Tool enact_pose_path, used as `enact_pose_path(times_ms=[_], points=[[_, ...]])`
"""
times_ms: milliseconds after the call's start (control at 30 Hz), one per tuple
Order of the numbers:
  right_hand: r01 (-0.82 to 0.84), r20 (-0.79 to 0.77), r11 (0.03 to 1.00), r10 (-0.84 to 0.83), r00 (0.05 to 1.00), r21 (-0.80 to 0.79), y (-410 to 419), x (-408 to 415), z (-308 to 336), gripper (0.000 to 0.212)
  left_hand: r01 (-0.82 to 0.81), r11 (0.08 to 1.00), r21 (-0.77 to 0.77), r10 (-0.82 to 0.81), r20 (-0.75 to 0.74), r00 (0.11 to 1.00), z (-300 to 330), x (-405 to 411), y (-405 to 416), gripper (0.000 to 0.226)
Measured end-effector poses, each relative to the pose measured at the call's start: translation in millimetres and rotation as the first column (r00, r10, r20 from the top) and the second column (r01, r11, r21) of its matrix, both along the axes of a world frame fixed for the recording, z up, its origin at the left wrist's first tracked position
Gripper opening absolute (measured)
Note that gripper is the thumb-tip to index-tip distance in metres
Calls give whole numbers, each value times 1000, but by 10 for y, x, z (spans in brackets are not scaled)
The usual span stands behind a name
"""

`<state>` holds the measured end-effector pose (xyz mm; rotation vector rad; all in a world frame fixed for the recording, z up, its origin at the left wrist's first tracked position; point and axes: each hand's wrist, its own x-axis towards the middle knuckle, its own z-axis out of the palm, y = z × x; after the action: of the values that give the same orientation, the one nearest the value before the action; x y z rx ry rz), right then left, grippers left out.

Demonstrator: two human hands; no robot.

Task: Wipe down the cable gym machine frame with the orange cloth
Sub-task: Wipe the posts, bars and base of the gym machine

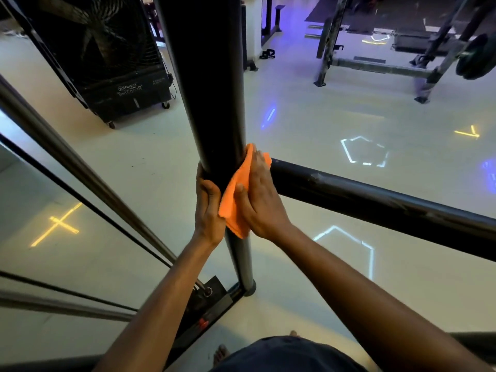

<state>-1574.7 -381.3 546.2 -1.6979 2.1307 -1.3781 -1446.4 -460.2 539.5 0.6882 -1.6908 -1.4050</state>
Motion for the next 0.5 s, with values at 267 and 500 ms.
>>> enact_pose_path(times_ms=[267, 500], points=[[-14, 39, 1000, 14, 999, 17, -5, -228, 35, 69, 52, 998, 37, -52, 12, 999, 12, 58, -24, 50], [-27, -47, 1000, 27, 999, 15, 67, -339, 47, 63, 35, 999, 5, -35, -3, 999, 76, 45, 12, 54]])
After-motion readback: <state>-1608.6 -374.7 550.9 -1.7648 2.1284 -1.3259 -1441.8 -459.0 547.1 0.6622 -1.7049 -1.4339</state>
